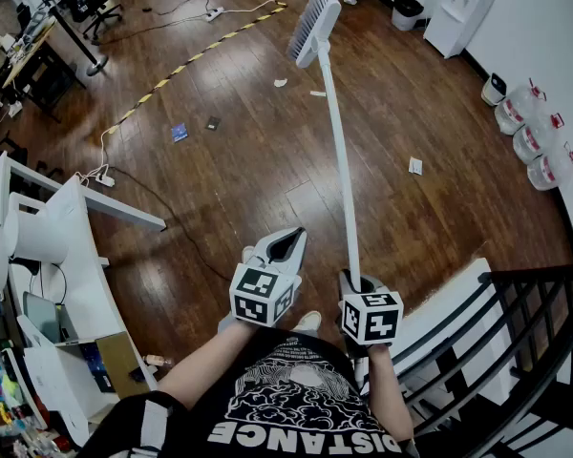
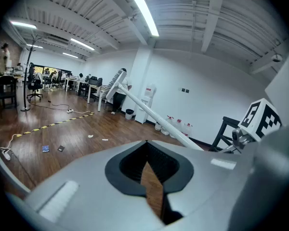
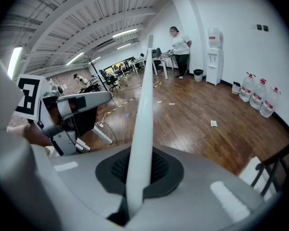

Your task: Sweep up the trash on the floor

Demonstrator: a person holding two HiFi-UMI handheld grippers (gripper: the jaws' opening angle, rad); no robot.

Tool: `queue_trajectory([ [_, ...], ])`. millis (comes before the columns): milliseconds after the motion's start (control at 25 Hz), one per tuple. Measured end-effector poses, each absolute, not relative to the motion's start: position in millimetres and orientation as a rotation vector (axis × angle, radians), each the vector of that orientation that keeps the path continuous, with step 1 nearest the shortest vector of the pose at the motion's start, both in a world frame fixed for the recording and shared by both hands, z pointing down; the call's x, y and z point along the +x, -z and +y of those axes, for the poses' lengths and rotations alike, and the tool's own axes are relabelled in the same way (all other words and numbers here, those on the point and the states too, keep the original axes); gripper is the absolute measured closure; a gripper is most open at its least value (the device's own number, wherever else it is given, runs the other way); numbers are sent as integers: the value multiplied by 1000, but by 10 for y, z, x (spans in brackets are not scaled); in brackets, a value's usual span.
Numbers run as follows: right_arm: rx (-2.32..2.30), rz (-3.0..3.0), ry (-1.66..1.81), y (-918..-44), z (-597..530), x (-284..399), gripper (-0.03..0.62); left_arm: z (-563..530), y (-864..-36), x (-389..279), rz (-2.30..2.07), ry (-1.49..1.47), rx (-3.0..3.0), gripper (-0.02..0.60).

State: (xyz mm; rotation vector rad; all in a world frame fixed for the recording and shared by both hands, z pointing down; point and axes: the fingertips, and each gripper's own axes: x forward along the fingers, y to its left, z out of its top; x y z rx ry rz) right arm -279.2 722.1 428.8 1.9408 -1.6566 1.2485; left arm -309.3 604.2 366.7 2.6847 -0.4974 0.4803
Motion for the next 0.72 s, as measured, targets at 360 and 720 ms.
queue_trajectory([
  [360, 1841, -1677, -1246, -4387, 6061, -2902, 594, 4778, -3757, -3234, -589, -448, 2640, 577],
  [720, 1694, -1693, -1244, -4363, 4807, -3148, 594, 3457, -3753, -3709, -734, -393, 2550, 577],
])
